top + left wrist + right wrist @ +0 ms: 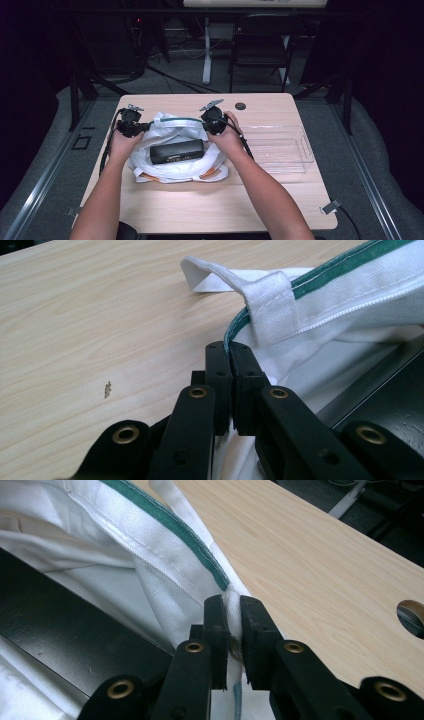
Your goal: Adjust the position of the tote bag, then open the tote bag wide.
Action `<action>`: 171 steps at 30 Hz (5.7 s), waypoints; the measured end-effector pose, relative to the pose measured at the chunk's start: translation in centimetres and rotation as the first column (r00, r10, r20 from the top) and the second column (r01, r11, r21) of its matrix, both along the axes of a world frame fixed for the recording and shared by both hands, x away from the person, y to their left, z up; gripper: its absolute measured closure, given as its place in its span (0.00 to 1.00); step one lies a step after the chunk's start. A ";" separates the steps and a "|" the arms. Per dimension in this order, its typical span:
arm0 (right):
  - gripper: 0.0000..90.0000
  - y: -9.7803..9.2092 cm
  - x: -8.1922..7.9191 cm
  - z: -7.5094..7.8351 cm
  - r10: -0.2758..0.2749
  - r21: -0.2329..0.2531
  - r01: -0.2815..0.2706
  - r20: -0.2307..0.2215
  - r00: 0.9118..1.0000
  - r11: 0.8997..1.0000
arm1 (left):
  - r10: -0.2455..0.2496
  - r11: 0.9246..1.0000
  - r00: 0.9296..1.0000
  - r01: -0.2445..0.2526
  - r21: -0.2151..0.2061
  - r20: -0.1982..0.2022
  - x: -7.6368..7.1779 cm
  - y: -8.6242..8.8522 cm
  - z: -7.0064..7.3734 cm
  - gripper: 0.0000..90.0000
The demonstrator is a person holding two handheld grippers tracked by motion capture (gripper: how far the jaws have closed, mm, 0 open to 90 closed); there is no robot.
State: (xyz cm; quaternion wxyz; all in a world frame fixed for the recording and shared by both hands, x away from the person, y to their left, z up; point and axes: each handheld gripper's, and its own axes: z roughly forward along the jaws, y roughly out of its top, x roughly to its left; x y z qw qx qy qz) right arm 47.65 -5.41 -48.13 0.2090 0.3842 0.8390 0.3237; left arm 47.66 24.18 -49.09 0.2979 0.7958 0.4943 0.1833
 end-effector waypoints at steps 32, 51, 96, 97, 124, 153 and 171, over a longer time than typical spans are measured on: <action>0.92 0.3 1.2 -1.5 -0.013 -0.005 0.013 -0.036 0.999 1.000 | 0.007 0.999 0.997 -0.005 0.034 -0.073 1.2 -0.3 -2.0 0.97; 0.91 0.6 1.5 -2.0 -0.020 -0.017 0.019 -0.046 0.999 1.000 | 0.012 0.998 0.996 -0.006 0.060 -0.087 1.4 -0.6 -2.5 0.97; 0.91 0.7 1.8 -2.3 -0.026 -0.027 0.025 -0.050 0.998 0.999 | -0.055 0.995 0.997 0.059 0.077 -0.056 -2.7 2.4 -0.9 0.87; 0.91 0.7 1.8 -2.3 -0.025 -0.029 0.024 -0.050 0.998 0.999 | -0.057 0.995 0.997 0.061 0.082 -0.053 -2.7 2.3 -1.0 0.88; 0.88 0.6 0.8 -1.6 -0.003 -0.030 0.003 -0.017 1.000 1.000 | -0.014 0.994 0.998 0.021 0.109 -0.069 -1.7 2.2 -1.9 0.97; 0.68 -2.5 -2.5 0.8 0.020 0.004 -0.020 0.015 1.000 1.000 | -0.013 0.995 0.997 0.021 0.098 -0.078 -1.7 2.3 -1.9 0.97; 0.95 -2.2 -2.2 -0.8 0.027 -0.014 -0.028 -0.044 0.999 1.000 | -0.010 0.995 0.997 0.018 0.097 -0.079 -1.7 2.3 -2.0 0.97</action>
